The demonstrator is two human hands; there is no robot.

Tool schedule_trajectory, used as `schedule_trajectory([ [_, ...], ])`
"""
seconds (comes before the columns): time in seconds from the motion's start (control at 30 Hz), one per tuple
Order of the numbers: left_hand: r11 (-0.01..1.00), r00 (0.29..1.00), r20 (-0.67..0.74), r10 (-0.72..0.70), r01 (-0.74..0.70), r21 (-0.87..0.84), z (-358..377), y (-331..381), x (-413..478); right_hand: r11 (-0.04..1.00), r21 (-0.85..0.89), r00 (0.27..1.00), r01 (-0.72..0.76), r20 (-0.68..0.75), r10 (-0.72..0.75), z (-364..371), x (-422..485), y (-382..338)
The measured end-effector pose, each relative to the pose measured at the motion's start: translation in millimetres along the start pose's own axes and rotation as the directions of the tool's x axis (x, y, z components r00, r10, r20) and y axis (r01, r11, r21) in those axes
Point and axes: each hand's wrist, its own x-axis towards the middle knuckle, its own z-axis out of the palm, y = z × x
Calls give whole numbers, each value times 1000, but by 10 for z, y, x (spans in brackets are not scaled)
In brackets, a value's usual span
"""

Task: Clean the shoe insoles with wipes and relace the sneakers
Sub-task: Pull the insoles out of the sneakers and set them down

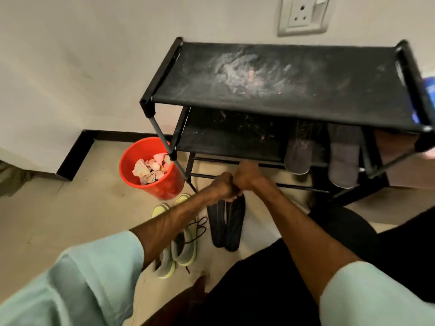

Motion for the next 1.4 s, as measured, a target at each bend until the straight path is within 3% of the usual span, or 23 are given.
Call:
schedule_trajectory([
  [0.1, 979, 984, -8, 180, -179, 94, -193, 456, -290, 994, -34, 983, 106, -144, -109, -432, -379, 43],
  [0.2, 961, 967, -12, 253, -250, 121, -227, 761, -475, 984, -47, 959, 174, -219, -180, -795, -687, 180],
  [0.33, 914, 917, -91, 388, -370, 169, -153, 1163, -709, 974, 74, 911, 215, -375, -173, -1166, -1069, 482],
  [0.5, 880, 864, -192, 466, -429, 204, 117, 1684, -834, 927, 328, 851, 179, -525, 22, -1415, -1221, 1192],
  [0.6, 858, 865, -131, 484, -440, 267, 397, 1962, -883, 871, 475, 809, 129, -558, 184, -1448, -1200, 1504],
  [0.7, 883, 892, -145, 427, -377, 280, 646, 2118, -893, 862, 503, 745, 60, -597, 297, -1429, -1134, 1667],
  [0.8, 944, 903, -292, 315, -266, 196, 842, 2137, -854, 827, 559, 726, -57, -546, 419, -1392, -1085, 1737],
  [0.87, 982, 920, -347, 184, -187, 23, 960, 2074, -793, 802, 585, 733, -120, -492, 469, -1335, -1073, 1752],
  [0.9, 979, 949, -295, 108, -154, -135, 1034, 2028, -761, 793, 594, 737, -136, -474, 482, -1290, -1066, 1760],
  [0.97, 906, 994, -111, 2, -48, -420, 1184, 1914, -731, 770, 621, 741, -146, -447, 501, -1170, -1033, 1776],
  [1.03, 833, 998, -35, -56, 27, -553, 1286, 1783, -690, 738, 662, 737, -133, -432, 520, -1062, -1019, 1760],
  [1.2, 667, 984, -28, -176, 98, -739, 1242, 1573, -615, 512, 855, 668, -85, -333, 665, -880, -1003, 1725],
  [1.4, 543, 957, -91, -274, 76, -836, 1142, 1524, -520, 294, 956, 679, -26, -199, 707, -797, -955, 1700],
])
